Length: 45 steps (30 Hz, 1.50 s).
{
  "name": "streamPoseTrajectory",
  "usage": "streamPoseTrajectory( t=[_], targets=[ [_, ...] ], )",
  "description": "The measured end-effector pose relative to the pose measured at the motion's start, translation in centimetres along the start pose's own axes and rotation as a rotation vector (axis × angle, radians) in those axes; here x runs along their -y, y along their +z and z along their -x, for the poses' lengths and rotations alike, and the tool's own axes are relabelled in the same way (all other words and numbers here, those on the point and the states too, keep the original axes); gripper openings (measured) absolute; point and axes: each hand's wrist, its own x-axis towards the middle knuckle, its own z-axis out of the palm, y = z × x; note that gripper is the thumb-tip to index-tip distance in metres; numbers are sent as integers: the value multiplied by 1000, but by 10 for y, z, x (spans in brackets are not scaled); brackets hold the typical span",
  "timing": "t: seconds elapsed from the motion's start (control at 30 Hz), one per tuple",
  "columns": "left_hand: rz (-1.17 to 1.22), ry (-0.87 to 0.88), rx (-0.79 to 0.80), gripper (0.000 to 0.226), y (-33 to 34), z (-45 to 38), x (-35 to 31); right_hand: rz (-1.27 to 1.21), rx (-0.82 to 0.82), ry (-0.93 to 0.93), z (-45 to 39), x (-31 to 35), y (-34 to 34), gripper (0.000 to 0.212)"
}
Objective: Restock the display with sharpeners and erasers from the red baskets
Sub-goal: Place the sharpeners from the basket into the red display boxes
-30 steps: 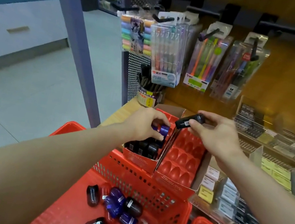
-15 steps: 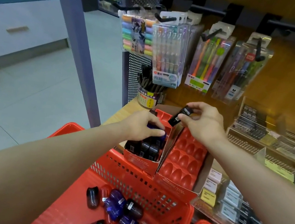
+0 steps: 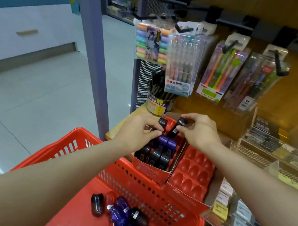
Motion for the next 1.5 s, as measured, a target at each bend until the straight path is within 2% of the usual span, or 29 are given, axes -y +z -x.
streamPoseTrajectory(
  t=[0.2,0.47,0.57,0.7,0.77,0.83,0.9,1.0,1.13,1.23,1.33,1.4,1.43,1.5],
  targets=[
    [-24,6,88,17,-7,1,6,73,2,-9,-9,11,17,29],
    [-78,33,74,15,-1,-3,6,240,15,-53,-9,9,9,33],
    [-89,42,123,23,0,-3,5,307,46,-89,-9,6,15,36],
    [-147,47,159,21,-2,-6,3,341,100,-129,-13,17,15,24],
    [-155,38,164,21,-2,-7,1,408,98,-177,-9,19,7,29],
    [-163,38,175,22,-2,-8,-1,383,51,-238,2,14,-2,36],
    [-178,35,173,22,-4,-7,-3,383,72,-262,16,7,-5,40],
    [-169,18,164,21,-3,-7,-3,458,120,-221,30,0,4,45],
    [-191,5,168,21,-3,-8,-4,515,61,-185,29,0,8,38],
    [-201,0,163,21,-3,-9,-2,560,86,-148,27,2,9,36],
    [-203,4,170,23,-3,-8,-4,621,127,-150,29,9,6,39],
    [-254,36,170,26,-6,-4,-14,749,150,-192,34,16,1,45],
    [-255,54,146,28,-9,1,-18,792,117,-238,39,18,-2,46],
    [-208,40,14,25,-20,18,-17,631,-28,-385,58,19,-5,37]
  ],
)
